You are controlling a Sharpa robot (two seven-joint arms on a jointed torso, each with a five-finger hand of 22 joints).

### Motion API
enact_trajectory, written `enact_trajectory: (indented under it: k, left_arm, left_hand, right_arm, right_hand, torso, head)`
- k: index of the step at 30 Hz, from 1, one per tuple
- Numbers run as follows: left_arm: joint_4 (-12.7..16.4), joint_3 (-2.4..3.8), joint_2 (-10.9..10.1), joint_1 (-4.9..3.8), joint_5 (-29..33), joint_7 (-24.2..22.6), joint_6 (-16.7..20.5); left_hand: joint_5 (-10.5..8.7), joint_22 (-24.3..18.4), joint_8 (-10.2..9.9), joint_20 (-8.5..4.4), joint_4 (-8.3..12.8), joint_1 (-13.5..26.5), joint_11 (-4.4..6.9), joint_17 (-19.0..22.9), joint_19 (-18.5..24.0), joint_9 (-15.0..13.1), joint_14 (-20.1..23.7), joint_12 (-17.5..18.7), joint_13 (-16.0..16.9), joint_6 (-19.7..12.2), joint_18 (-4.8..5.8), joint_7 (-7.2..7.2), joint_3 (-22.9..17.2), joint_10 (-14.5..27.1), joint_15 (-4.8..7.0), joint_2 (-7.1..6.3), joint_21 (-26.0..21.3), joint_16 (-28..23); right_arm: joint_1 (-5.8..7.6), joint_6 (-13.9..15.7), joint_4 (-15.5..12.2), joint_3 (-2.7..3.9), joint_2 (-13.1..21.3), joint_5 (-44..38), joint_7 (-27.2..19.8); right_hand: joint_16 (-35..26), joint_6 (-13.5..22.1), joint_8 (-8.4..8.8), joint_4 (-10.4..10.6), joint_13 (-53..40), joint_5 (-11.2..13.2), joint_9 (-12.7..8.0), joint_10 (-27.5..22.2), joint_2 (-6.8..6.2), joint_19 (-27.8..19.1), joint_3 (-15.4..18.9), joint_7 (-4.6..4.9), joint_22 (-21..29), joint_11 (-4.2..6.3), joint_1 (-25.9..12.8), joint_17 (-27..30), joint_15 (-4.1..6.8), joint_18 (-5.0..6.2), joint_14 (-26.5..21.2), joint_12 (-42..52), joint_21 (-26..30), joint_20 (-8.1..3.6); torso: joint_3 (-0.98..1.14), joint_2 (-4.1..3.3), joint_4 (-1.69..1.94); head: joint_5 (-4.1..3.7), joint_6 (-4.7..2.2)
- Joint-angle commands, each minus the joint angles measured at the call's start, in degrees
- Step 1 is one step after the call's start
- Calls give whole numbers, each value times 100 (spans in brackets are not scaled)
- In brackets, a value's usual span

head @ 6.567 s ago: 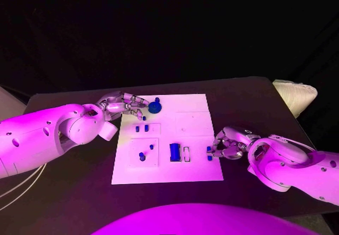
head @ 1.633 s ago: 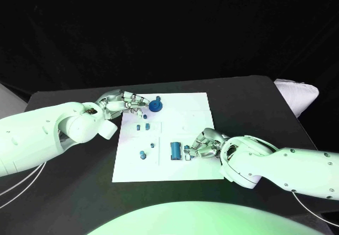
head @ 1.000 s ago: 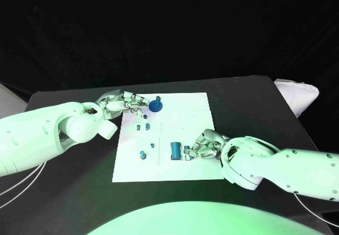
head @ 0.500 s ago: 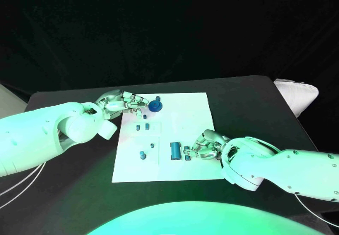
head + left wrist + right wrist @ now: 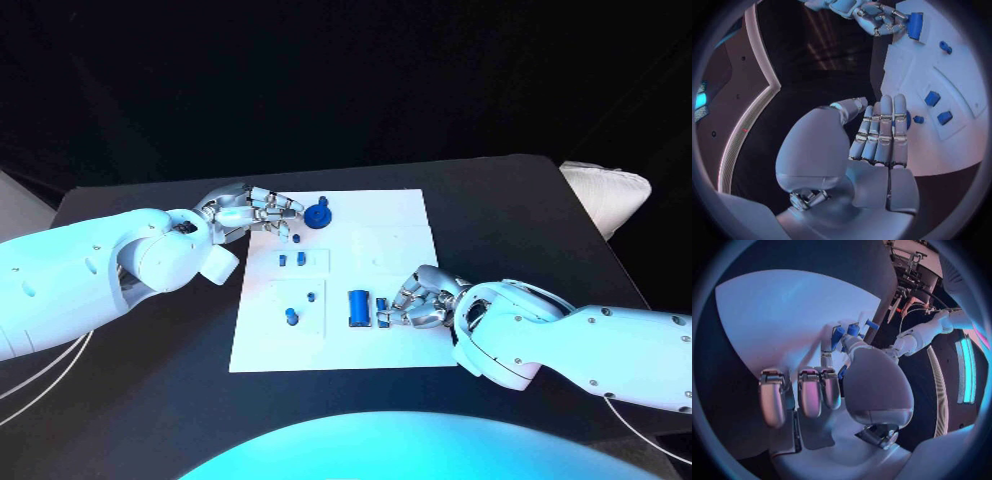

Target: Assemble the parts on the task board

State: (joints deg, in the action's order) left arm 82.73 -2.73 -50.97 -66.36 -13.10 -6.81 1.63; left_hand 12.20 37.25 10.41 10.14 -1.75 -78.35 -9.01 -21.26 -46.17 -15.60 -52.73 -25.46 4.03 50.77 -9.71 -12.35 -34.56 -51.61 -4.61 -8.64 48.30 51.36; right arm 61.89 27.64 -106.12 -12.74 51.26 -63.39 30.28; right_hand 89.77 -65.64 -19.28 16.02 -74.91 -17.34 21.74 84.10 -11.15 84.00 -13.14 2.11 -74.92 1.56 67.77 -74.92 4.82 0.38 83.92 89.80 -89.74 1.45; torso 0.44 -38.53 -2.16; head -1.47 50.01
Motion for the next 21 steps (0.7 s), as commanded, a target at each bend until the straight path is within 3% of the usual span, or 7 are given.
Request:
enact_trajectory:
  k: [1, 7, 21]
  left_arm:
    - [10, 3, 2, 0, 1, -24, -80]
    - [7, 3, 5, 0, 1, -22, -82]
    - [1, 3, 11, 0, 1, -17, -81]
  left_hand:
    - [22, 6, -33, 10, -1, 57, 13, -9, 32, 7, 8, -32, -3, -31, -76, -3, -48, 41, -29, 18, 22, -30]
    - [22, 6, -33, 10, -1, 57, 13, -9, 32, 7, 8, -32, -3, -31, -76, -3, -48, 41, -29, 18, 22, -30]
    - [23, 7, -32, 12, -10, 68, 12, -11, 35, 7, 8, -36, -3, -32, -76, -4, -54, 44, -30, 24, 21, -29]
  right_arm:
    - [-10, -314, -23, 0, 11, -20, -192]
    - [-15, -389, -28, 0, 22, 0, -255]
    - [-16, -211, 133, 1, 5, -6, -185]
  right_hand:
    - [23, 33, -29, -19, -1509, 214, 11, 590, -51, 600, 26, 1, -1508, 25, 156, -1508, 37, -38, 608, 20, -26, -50]
    - [23, 27, -32, 52, -1509, 574, 15, 590, -46, 600, 186, 15, -1508, 15, 221, -1508, 28, -38, 608, 20, -26, -44]
    - [23, 12, -34, 66, -1509, 563, 14, 590, 206, 600, 171, 9, -1508, 17, 137, -1508, 27, -38, 608, 20, -26, -41]
  torso:
    - [4, 0, -5]
    - [4, -1, -1]
    - [1, 3, -1]
  head:
    - [1, -1]
    - [-3, -1]
    - [-8, -1]
